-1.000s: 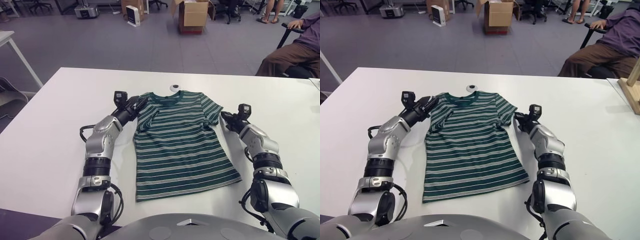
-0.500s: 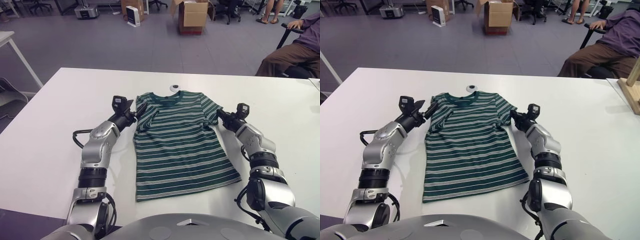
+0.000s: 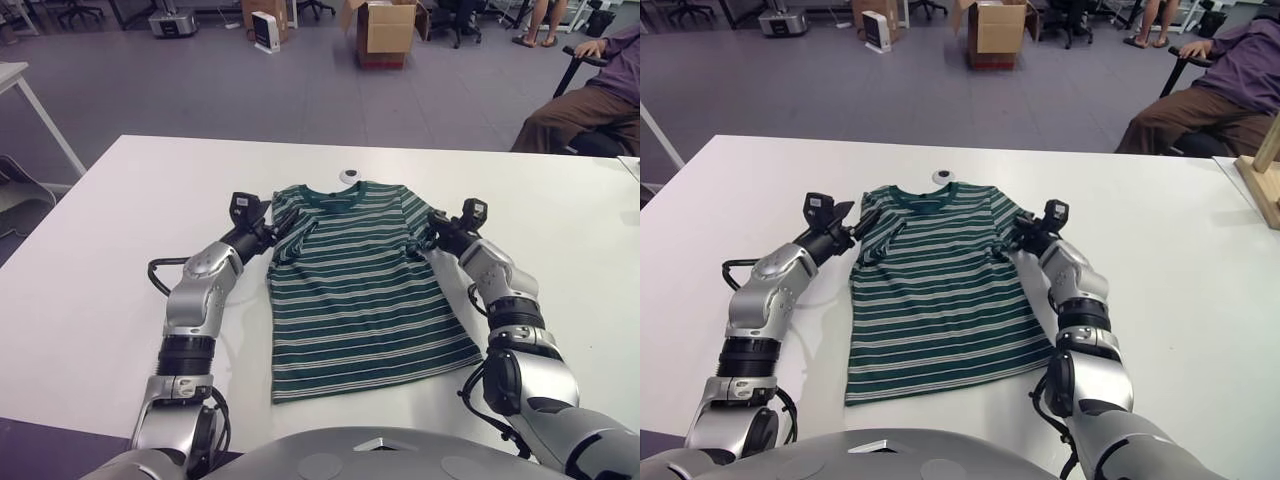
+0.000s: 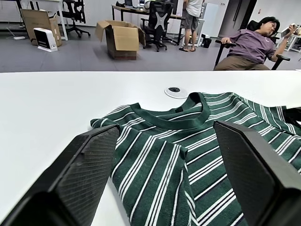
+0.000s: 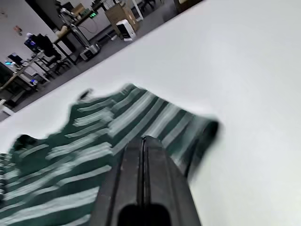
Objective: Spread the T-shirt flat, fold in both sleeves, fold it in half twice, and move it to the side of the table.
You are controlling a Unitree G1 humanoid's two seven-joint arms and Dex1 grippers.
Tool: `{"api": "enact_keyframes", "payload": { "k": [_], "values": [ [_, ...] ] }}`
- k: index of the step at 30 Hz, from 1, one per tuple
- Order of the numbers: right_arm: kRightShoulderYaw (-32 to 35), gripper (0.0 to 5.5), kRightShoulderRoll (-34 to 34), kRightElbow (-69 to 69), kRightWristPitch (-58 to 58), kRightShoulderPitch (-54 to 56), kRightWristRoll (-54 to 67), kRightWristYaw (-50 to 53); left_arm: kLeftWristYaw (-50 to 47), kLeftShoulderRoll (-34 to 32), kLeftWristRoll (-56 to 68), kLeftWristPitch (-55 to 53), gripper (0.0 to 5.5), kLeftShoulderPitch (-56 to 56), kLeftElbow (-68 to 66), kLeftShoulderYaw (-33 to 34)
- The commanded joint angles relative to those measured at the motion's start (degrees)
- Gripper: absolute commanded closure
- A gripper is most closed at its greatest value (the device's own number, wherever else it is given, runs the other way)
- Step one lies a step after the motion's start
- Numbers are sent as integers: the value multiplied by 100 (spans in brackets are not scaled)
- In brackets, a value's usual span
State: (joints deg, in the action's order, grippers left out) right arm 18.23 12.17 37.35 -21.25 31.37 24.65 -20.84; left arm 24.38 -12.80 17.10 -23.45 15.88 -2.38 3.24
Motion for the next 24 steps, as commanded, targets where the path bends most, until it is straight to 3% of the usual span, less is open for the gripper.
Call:
{"api": "enact_keyframes", "payload": {
  "k": [1, 6, 20, 24],
  "values": [
    [-207, 549, -147, -585, -6, 67, 8, -114, 86, -158, -225, -1, 182, -139, 218, -264],
    [-259, 549, -95, -567, 100, 22, -220, 233, 191, -223, -438, 68, 182, -239, 382, -601],
    [226, 296, 128, 772, 468, 146, -320, 572, 179, -205, -544, 75, 182, -254, 313, -720],
    [135, 296, 89, 1006, 435, 209, -409, 479, 170, -211, -571, 67, 182, -250, 304, -761]
  ]
}}
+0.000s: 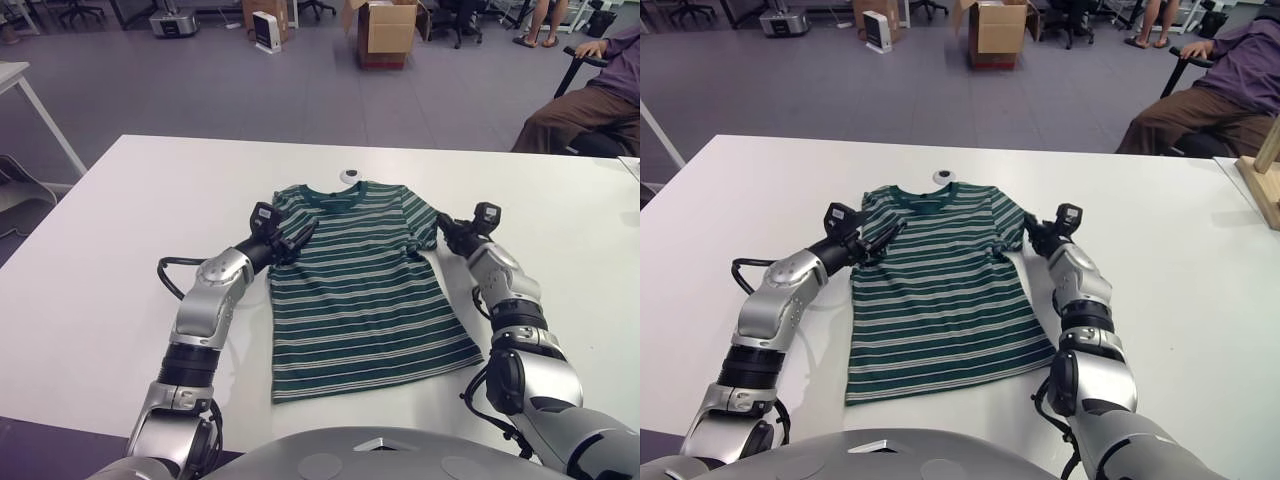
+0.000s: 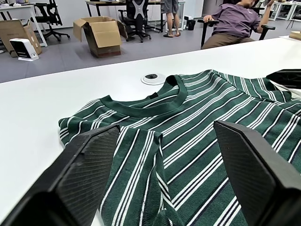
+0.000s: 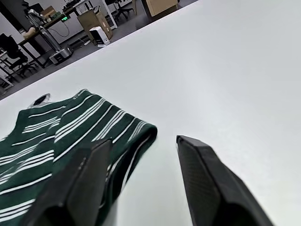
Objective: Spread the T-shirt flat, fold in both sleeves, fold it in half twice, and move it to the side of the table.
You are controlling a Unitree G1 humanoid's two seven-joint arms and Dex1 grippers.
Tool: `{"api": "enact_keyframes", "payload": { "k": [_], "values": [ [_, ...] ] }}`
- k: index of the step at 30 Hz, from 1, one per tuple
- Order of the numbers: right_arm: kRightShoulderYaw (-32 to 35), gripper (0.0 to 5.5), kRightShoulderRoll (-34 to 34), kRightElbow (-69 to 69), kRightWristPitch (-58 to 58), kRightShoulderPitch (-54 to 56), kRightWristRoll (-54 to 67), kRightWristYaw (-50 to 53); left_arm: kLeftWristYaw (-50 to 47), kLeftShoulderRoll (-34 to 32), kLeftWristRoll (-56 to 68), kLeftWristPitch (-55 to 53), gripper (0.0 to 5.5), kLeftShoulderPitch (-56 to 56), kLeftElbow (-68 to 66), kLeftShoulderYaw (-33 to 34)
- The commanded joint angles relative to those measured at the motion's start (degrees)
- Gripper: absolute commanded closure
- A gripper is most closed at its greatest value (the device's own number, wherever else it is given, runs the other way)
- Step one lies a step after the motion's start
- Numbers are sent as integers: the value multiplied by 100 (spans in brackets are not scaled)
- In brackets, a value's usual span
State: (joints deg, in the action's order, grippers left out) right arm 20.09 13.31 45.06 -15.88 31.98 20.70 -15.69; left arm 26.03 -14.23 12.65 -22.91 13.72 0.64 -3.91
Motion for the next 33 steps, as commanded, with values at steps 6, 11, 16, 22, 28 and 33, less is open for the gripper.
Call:
{"api": "enact_keyframes", "payload": {
  "k": [6, 11, 16, 22, 28, 33],
  "values": [
    [-132, 390, -67, 473, 14, 278, -126, 7, 8, -81, -195, 29, 182, -20, -53, -85],
    [-143, 494, -125, 491, 146, 336, -87, -22, 9, -61, -247, 33, 182, -30, -75, -72],
    [-43, 548, -149, 243, 321, 455, 84, -152, 7, -40, -276, 41, 182, -33, -91, -85],
    [-489, 548, -333, -602, 211, 416, -38, -483, -3, -30, -298, 55, 182, -42, -108, -104],
    [-1351, 548, -503, -978, 217, 334, -655, -561, 3, -39, -311, 87, 182, -53, -128, -136],
    [-2055, 548, -608, -1105, 308, 206, -1218, -679, -13, -34, -324, 100, 182, -57, -141, -167]
  ]
}}
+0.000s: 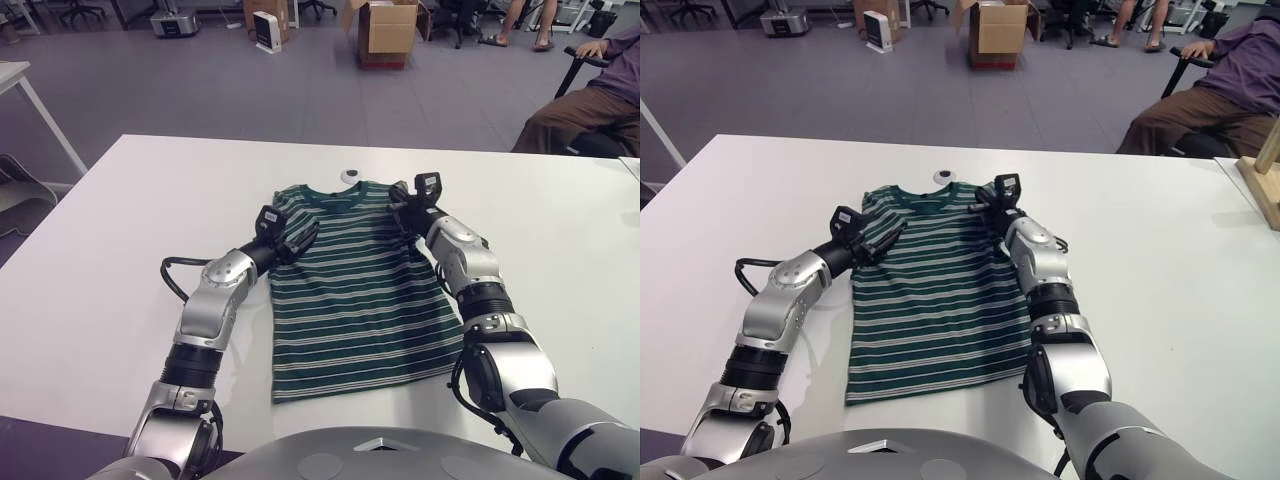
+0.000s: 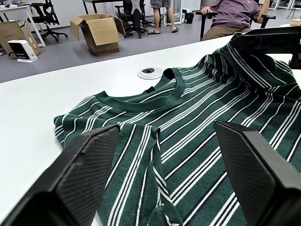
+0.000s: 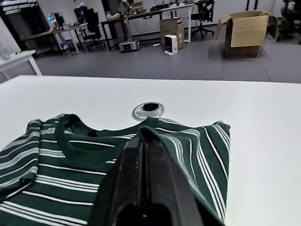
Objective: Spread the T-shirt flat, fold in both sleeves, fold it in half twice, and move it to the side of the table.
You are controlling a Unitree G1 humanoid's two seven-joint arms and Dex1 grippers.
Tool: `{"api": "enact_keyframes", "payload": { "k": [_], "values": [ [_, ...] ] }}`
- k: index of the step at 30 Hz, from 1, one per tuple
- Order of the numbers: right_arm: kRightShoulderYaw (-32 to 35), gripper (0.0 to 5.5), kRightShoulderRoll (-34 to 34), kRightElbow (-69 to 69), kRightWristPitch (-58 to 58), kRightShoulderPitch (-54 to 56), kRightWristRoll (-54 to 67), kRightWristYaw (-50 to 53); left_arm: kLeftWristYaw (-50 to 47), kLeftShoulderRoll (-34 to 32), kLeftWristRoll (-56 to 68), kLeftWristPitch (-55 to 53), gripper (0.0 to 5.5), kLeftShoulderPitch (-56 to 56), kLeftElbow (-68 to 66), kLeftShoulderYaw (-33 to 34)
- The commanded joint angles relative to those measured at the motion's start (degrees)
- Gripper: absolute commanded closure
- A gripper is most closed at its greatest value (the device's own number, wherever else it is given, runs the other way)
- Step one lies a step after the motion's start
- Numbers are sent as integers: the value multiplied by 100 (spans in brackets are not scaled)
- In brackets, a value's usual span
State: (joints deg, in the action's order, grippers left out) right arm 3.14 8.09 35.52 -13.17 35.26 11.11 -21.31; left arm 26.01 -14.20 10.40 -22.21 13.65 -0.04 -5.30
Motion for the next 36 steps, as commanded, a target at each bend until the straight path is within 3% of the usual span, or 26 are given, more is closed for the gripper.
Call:
{"api": "enact_keyframes", "payload": {
  "k": [1, 8, 11, 15, 18, 20, 22, 24, 29, 36],
  "values": [
    [-470, 548, -108, -191, 54, -164, -335, -158, -14, -38, -102, 35, 182, -54, -76, -29],
    [-1056, 548, 35, -356, 131, -497, -880, -398, -9, -38, -137, 52, 182, -68, -98, -45],
    [-957, 500, -5, -437, 101, -461, -822, -402, 59, -47, -129, 42, 182, -89, -48, -64],
    [-917, 436, 7, -990, -10, -553, -543, -819, 265, -111, -128, 77, 123, -156, 106, -160],
    [-1532, 389, 1062, -2343, 203, -1171, -573, -2379, 674, -524, -193, 410, 81, -309, 456, -168],
    [-1485, 340, 2149, -3130, 217, -1502, -312, -3592, 1312, -1152, -158, 697, 35, -604, 934, -145],
    [-1287, 289, 3463, -3252, 870, -1808, -385, -4686, 2528, -2411, -292, 1188, 10, -1272, 1627, -300],
    [-1229, 254, 4295, -3078, 1751, -2099, -567, -5377, 3477, -3519, -586, 1780, 10, -1866, 2008, -395],
    [-1400, 176, 5193, -2387, 4200, -2572, -1062, -5966, 4122, -4826, -1223, 3137, 10, -2576, 2147, -150],
    [-1533, 176, 5283, -1931, 6219, -2904, -1257, -5740, 3795, -4564, -1845, 3914, 10, -2615, 2372, -594]
  ]
}}
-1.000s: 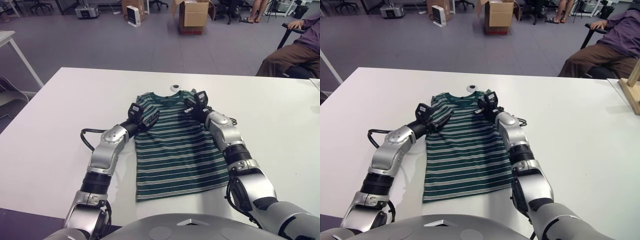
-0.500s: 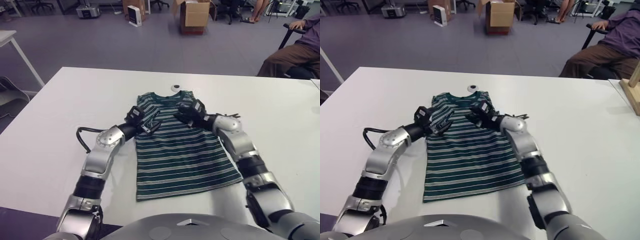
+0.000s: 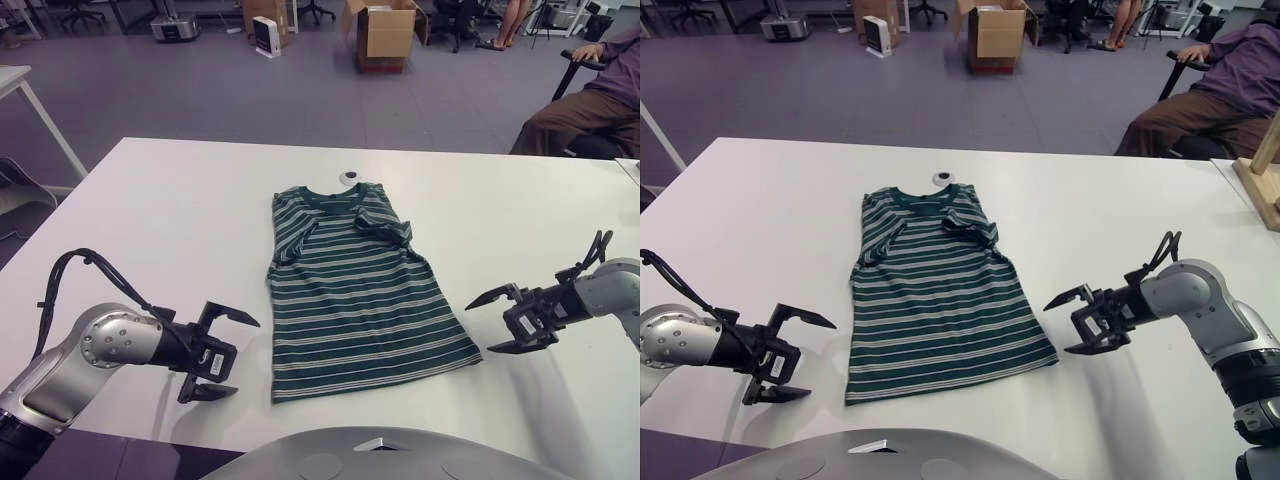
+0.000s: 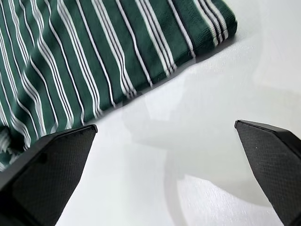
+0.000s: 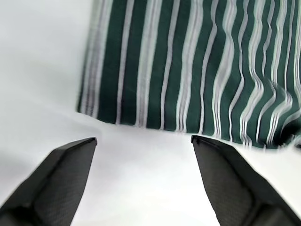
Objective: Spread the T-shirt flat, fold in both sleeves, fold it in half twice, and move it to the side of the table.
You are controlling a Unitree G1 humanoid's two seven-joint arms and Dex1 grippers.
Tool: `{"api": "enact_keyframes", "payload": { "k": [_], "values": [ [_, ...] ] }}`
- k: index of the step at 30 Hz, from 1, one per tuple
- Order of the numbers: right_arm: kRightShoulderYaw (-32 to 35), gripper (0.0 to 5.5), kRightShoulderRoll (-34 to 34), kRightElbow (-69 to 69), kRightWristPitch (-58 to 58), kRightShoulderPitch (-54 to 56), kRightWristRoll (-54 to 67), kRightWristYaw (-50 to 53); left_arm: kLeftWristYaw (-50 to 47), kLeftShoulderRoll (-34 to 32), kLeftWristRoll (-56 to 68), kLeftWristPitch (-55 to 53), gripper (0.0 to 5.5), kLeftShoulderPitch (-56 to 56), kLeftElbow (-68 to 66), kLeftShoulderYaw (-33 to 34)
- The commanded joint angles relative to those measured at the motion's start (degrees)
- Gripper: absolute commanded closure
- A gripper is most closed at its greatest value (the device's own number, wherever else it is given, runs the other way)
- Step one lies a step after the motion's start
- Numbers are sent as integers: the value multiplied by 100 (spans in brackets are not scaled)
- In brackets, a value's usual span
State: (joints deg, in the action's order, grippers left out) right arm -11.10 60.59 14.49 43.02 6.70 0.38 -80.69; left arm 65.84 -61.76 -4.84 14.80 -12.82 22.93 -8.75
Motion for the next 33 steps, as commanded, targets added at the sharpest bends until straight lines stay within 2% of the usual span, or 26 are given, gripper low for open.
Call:
{"api": "enact_keyframes", "payload": {
  "k": [1, 2, 7, 22, 27, 30, 33],
  "values": [
    [-159, 170, -67, 136, 662, -83, -193, 297, -219, 253, -368, 255, 31, 23, 114, -344],
    [-215, 170, -125, 98, 691, -109, -193, 374, -227, 274, -382, 280, 45, -12, 155, -409],
    [-432, 280, -151, 104, 743, -17, -379, 646, -71, 238, -322, 282, 151, -74, 334, -666],
    [-611, 546, -24, -270, 153, -6, 309, 466, -243, 568, -497, -111, 399, -3, 400, -1050],
    [-564, 550, 137, -670, -531, -259, 819, 208, -262, 610, -288, -153, 483, -74, 248, -1075],
    [-433, 550, 488, -1267, -1350, -597, 1531, -183, -117, 699, 1829, -1511, 537, -281, 692, -526],
    [-120, 550, 1201, -1992, -2686, -963, 2455, -696, 350, 95, 2990, -2237, 546, -638, 960, 195]
  ]
}}
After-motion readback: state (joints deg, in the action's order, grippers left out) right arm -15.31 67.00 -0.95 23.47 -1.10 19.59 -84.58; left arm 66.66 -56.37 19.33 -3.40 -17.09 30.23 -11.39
